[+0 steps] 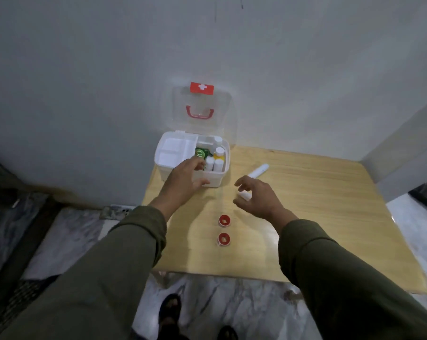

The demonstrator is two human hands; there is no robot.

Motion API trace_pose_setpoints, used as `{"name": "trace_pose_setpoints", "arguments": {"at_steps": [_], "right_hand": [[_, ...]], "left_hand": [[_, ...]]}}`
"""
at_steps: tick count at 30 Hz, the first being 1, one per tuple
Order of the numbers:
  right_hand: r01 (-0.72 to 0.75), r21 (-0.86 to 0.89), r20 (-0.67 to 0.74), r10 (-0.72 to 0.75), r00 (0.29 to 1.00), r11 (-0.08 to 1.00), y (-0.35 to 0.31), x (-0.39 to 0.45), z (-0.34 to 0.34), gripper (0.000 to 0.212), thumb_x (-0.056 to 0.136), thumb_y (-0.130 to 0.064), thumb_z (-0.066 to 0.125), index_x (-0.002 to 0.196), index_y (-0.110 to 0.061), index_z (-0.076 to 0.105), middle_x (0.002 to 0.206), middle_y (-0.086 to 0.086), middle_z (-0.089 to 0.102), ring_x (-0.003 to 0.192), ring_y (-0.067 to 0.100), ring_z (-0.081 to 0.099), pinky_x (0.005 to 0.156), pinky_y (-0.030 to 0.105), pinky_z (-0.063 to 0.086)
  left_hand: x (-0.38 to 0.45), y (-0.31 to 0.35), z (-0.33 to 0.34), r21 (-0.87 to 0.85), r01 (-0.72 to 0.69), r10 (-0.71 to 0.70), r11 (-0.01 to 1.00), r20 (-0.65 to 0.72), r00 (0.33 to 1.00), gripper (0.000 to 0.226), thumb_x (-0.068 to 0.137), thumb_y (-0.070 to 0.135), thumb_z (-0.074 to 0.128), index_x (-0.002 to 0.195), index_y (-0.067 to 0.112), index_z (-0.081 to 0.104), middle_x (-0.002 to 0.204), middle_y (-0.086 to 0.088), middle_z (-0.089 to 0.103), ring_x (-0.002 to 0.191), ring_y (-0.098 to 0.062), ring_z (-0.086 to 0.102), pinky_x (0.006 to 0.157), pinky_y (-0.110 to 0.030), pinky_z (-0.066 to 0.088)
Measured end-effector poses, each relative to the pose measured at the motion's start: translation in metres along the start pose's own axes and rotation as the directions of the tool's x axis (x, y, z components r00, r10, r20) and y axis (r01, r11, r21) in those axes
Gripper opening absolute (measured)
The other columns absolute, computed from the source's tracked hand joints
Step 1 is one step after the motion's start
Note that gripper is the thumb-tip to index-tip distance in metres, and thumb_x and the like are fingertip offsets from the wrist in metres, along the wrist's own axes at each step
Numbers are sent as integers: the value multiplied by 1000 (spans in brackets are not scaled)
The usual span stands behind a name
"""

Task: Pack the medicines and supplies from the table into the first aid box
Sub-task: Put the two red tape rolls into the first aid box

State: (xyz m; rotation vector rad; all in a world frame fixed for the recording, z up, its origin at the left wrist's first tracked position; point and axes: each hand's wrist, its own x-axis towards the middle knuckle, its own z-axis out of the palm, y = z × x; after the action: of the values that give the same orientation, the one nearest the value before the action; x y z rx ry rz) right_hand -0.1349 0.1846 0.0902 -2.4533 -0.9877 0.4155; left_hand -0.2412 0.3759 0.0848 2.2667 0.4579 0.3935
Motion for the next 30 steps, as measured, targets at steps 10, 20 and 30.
{"name": "trace_pose_setpoints", "arguments": {"at_steps": [10, 20, 30], "right_hand": [[117, 41, 176, -123, 977, 992, 45, -21, 34, 44, 74, -23, 76, 115, -20, 61, 116, 2, 65, 104, 18, 59, 81, 20, 37], [204, 62, 246, -213, 946, 977, 45, -6, 54, 46, 76, -24, 75, 118, -15, 61, 115, 8, 61, 104, 18, 58, 80, 21, 36], [219, 71, 214, -229, 950, 973, 45, 2, 63, 34, 75, -28, 76, 105, -17, 65, 109, 2, 59, 92, 9, 50, 76, 20, 37]], "left_hand": [[-100, 1, 79, 24, 295, -295, 955, 41, 955, 48, 70, 41, 78, 111, 22, 61, 114, 5, 61, 102, -8, 53, 87, -19, 38], [-119, 1, 109, 23, 324, -325, 946, 54, 944, 55, 62, 40, 84, 110, 24, 63, 111, 3, 61, 101, -9, 52, 84, -18, 36], [-121, -2, 108, 40, 308, -307, 951, -34, 951, 44, 68, 36, 81, 106, 20, 66, 107, 1, 64, 100, -13, 54, 82, -20, 37]]}}
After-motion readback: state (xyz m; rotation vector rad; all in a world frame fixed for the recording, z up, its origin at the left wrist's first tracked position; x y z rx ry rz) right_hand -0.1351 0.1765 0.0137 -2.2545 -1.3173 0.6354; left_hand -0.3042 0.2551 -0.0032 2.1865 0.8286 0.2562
